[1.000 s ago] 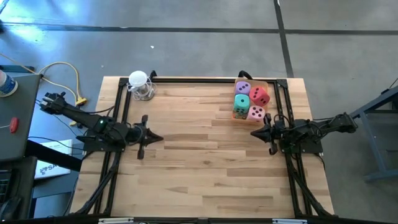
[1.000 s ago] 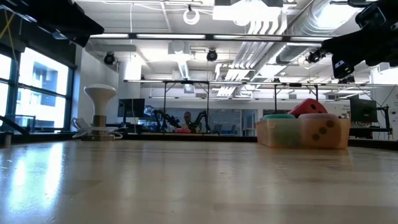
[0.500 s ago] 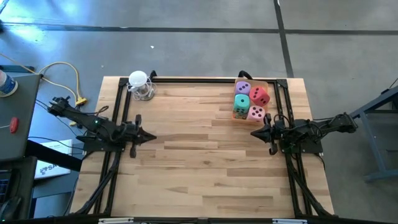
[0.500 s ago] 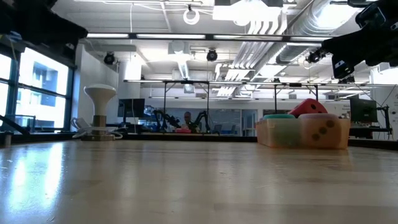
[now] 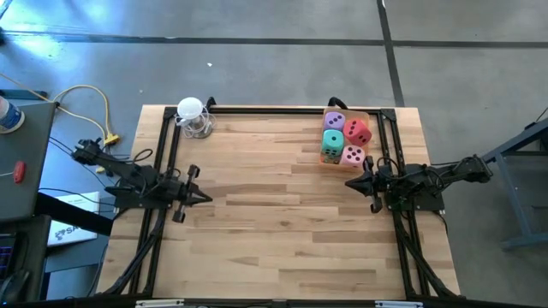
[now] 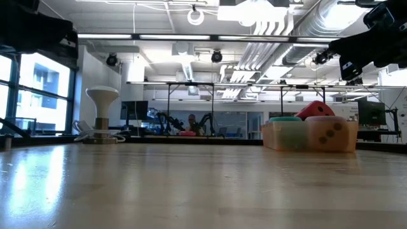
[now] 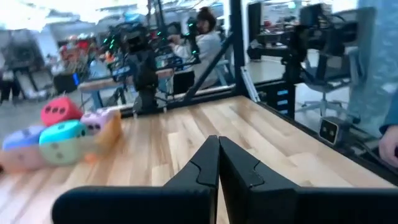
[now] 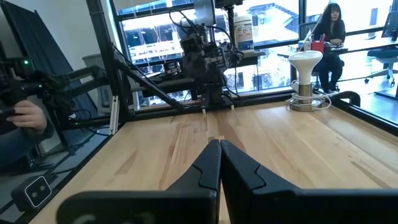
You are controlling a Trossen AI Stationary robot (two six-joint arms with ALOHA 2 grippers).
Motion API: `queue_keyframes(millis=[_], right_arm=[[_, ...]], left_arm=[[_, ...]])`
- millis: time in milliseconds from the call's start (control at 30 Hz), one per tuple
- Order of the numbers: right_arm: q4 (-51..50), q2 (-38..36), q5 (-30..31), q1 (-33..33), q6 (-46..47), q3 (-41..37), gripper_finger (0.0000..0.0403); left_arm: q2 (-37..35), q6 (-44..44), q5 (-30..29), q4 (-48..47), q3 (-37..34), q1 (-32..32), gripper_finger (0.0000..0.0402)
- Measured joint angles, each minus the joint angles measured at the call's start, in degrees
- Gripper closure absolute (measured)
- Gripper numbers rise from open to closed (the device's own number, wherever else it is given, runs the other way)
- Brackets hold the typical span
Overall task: Pick & Place Dice
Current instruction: Return to Home Position
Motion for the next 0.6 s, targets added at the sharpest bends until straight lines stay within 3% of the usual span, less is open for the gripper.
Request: queue_keyframes(millis=[200,300,433,600], right_arm=[[0.0,0.0,0.0,0.0,0.0,0.0,0.0401],[0.0,0.0,0.0,0.0,0.0,-0.02,0.0401],[0.0,0.0,0.0,0.0,0.0,-0.02,0.0401],[0.0,0.0,0.0,0.0,0.0,-0.04,0.0401]], left_arm=[[0.0,3.88,12.83,-1.7,-0.11,4.52,0.0401],[0.0,1.79,17.72,-2.49,-0.15,7.5,0.0401],[0.0,-2.83,17.69,-5.28,-0.22,10.92,0.0401],[-0.02,-11.35,9.71,-6.69,-0.25,14.67,0.0401]])
